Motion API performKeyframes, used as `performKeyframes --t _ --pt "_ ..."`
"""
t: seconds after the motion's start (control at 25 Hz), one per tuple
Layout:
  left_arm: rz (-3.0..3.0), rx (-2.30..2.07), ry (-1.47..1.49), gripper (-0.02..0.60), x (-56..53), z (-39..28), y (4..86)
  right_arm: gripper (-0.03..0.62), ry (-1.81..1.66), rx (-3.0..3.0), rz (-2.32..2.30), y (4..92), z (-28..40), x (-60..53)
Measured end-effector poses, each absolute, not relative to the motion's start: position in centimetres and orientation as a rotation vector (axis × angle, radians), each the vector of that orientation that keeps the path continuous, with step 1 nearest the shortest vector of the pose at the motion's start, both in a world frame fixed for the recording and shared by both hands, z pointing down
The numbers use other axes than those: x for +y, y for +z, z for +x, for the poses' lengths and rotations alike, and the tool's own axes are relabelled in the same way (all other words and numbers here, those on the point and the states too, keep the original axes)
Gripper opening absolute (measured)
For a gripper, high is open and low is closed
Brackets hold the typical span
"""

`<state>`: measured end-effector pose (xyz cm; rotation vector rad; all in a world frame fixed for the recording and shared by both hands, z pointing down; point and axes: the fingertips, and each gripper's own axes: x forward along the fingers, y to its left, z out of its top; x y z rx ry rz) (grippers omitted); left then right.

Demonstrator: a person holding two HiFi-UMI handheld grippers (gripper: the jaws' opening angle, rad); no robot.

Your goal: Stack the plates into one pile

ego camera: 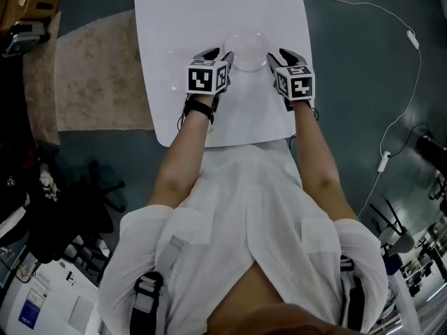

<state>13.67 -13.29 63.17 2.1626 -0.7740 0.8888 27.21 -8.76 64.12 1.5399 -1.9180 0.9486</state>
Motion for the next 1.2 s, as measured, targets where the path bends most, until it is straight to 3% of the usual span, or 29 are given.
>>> performKeyframes --t 0.64,1.2 --pt "1.901 -0.761 1.018 0.216 -12.9 14.4 68.0 0.199 1.239 -1.771 1.483 67.7 26.9 -9.0" --pt "1.947 -0.869 1.127 0.153 -12.9 13.9 69.0 0.192 1.083 -1.774 1.427 68.5 24.7 -9.7"
